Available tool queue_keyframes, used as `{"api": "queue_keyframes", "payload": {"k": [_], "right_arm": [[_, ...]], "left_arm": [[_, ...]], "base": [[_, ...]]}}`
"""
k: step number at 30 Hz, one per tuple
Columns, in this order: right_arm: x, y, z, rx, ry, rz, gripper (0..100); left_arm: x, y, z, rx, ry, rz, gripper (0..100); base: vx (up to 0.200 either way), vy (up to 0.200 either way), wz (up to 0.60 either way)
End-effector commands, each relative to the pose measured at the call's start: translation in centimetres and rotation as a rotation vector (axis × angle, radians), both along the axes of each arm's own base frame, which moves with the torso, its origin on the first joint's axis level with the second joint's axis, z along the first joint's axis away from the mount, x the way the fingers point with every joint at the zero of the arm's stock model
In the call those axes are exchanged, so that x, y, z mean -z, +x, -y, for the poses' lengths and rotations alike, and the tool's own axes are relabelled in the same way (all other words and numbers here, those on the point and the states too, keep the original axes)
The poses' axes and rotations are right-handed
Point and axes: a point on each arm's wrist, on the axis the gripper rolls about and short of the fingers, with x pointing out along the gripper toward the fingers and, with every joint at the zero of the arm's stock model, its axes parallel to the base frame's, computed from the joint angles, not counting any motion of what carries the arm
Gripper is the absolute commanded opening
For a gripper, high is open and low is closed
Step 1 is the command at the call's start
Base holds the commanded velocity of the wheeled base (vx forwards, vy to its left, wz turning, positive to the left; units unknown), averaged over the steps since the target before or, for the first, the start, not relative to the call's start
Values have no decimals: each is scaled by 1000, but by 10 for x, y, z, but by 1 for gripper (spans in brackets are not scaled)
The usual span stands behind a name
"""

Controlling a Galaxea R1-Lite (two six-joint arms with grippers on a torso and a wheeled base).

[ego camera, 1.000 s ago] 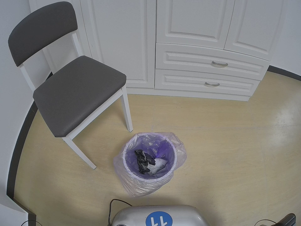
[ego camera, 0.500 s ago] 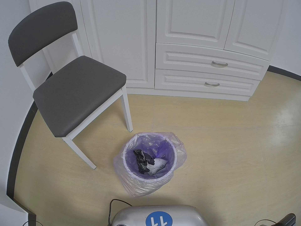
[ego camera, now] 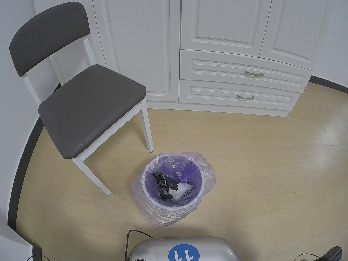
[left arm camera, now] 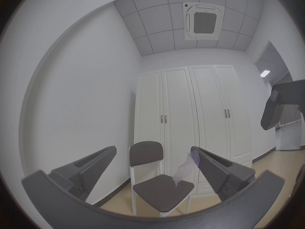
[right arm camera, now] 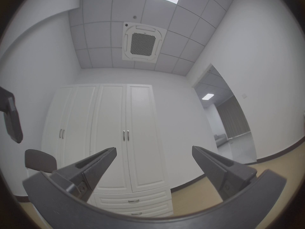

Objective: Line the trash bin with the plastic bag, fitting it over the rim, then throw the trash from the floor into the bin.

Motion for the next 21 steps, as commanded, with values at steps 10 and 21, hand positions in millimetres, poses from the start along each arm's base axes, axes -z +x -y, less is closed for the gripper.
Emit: {"api": "queue_keyframes", "payload": {"k": [10,21], "right_arm": [[27,25,-1,-42,-39,58,100],[81,67,-1,-42,-49,-129,100]], "left_arm": [[89,98,0,-80,65,-142,100],[147,124,-1,-58,44,-475,100]], "base": [[0,0,0],[0,0,0]]}}
